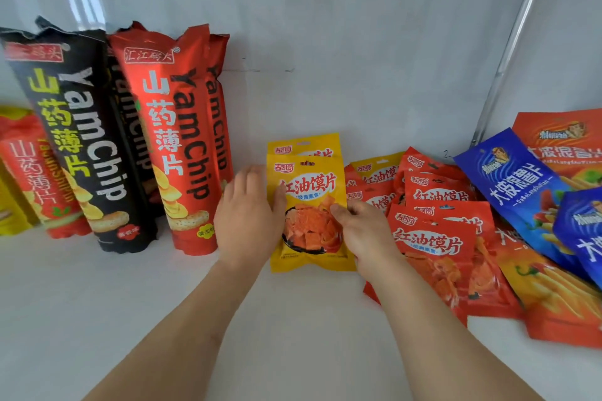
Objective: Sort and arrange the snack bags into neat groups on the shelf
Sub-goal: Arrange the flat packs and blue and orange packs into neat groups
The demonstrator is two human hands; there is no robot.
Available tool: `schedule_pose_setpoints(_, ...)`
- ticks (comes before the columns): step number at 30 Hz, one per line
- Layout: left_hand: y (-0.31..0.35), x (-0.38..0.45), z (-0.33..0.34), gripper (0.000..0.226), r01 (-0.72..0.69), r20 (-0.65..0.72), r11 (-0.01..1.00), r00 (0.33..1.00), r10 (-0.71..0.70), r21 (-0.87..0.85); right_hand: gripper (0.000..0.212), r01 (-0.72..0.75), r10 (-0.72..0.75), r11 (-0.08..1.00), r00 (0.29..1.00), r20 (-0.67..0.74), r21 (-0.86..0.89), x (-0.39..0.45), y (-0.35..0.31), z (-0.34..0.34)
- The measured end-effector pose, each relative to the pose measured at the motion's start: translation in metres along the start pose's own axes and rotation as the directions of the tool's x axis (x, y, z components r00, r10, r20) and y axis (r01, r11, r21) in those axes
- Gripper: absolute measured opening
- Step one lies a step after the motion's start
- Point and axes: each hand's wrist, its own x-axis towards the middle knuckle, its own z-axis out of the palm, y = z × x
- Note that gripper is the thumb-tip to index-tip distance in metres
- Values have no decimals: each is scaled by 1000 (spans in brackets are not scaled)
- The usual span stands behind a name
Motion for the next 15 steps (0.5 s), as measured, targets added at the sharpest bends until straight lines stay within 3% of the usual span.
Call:
schedule_pose_setpoints(2, -14, -7, 0, 30, -263, -96, 958, 957, 274, 111, 24, -42, 43, 999, 999, -8, 20, -1, 1, 14)
schedule_pose_setpoints(5, -28, -10, -4, 18, -422, -71, 899, 899, 431, 121, 26, -71, 72, 997, 997, 32, -31, -1, 1, 40)
schedule_pose_setpoints(9, -42, -7, -11, 19, -459, -31, 872, 882, 470, 171, 35, -69, 76, 977, 997, 29, -201, 4, -4, 71)
schedule_pose_setpoints(15, -60, -2, -14, 19, -490, 37, 856, 871, 491, 164, 24, 3, 14, 889, 999, 34, -458, -2, -15, 86)
